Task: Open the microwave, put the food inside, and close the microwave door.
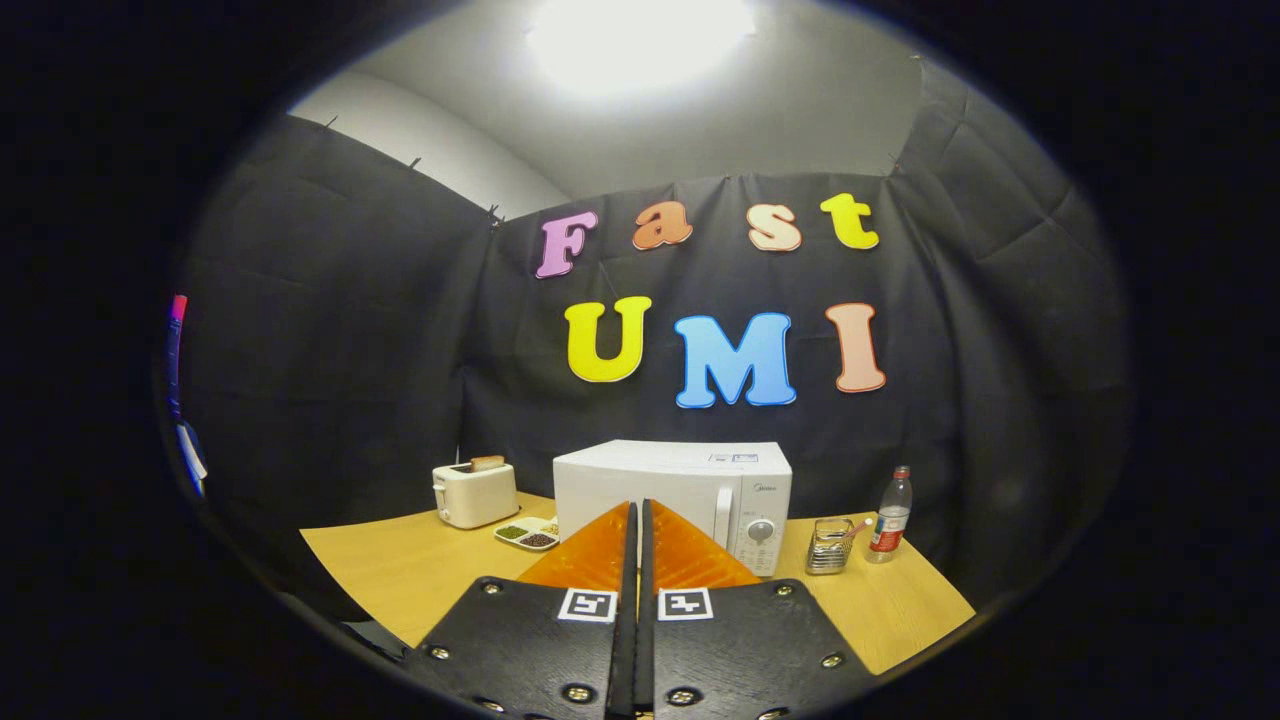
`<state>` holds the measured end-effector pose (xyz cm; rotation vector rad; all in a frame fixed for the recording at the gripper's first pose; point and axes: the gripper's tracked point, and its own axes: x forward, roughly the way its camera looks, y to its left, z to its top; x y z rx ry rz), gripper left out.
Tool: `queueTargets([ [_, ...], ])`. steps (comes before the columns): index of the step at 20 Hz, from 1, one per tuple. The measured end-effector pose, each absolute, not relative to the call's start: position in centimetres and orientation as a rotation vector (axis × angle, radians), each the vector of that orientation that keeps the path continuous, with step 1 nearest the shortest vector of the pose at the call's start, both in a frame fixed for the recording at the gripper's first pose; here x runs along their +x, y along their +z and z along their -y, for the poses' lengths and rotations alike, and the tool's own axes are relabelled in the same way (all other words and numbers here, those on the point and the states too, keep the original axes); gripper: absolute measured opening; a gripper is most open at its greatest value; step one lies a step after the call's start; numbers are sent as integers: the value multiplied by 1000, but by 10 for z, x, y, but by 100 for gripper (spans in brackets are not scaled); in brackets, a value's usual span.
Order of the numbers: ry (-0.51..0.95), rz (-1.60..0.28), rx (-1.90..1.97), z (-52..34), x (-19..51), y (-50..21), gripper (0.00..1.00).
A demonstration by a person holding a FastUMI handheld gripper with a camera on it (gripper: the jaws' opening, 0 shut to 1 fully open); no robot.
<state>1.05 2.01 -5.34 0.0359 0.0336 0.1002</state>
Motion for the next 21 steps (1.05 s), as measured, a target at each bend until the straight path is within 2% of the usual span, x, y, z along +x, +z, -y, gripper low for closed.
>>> queueTargets([
  [2,72,-18,43,-13,9,-47,8],
  [3,70,-14,47,-13,7,-46,32],
  [5,77,-20,59,-18,6,-47,68],
  [6,86,-35,57,-21,4,-52,78],
  [7,89,-50,48,-23,3,-54,92],
  [9,62,-43,20,-18,2,-49,96],
  [12,28,-24,-13,-16,1,-46,96],
  [21,44,-32,-8,-19,2,-51,95],
])
